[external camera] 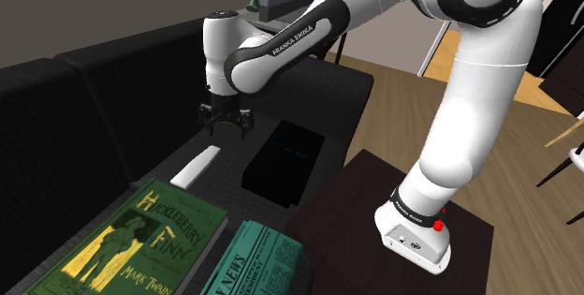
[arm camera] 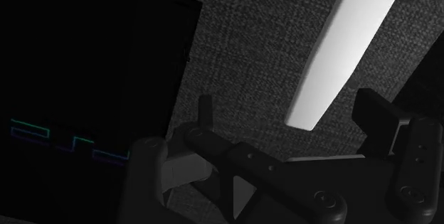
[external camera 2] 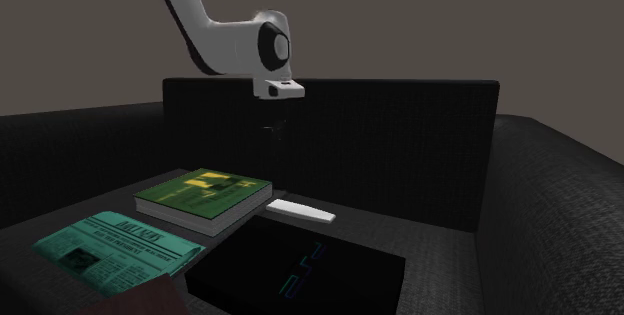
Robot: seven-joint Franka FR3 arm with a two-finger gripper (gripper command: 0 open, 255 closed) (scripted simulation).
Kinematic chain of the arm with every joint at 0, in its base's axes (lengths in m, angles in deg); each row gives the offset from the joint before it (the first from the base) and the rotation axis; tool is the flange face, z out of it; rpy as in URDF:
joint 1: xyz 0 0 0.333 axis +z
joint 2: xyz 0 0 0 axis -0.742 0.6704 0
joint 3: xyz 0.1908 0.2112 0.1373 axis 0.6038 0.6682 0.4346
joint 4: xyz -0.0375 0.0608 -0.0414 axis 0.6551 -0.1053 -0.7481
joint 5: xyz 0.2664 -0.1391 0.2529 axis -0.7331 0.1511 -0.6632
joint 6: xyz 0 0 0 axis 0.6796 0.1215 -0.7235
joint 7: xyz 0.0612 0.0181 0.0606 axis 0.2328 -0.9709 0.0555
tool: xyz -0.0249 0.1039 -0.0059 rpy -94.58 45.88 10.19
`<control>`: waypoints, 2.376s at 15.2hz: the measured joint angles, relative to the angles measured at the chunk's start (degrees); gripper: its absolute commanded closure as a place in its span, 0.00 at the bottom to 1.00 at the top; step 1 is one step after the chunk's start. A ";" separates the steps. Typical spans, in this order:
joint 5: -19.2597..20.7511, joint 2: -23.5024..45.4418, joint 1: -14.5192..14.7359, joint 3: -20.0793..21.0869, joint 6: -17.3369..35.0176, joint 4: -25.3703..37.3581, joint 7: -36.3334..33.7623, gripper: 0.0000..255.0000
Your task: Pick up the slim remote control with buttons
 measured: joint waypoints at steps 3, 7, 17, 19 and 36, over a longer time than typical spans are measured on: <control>4.29 7.96 3.05 -2.71 0.63 5.68 -6.44 0.00; 7.50 17.75 7.32 -6.37 0.09 14.63 -13.14 0.00; 8.93 35.83 13.58 -12.07 -2.25 34.13 -20.64 0.00; 9.17 37.02 13.89 -12.39 -1.65 34.72 -20.82 0.00; 9.34 38.02 14.13 -12.62 -1.37 35.46 -20.86 1.00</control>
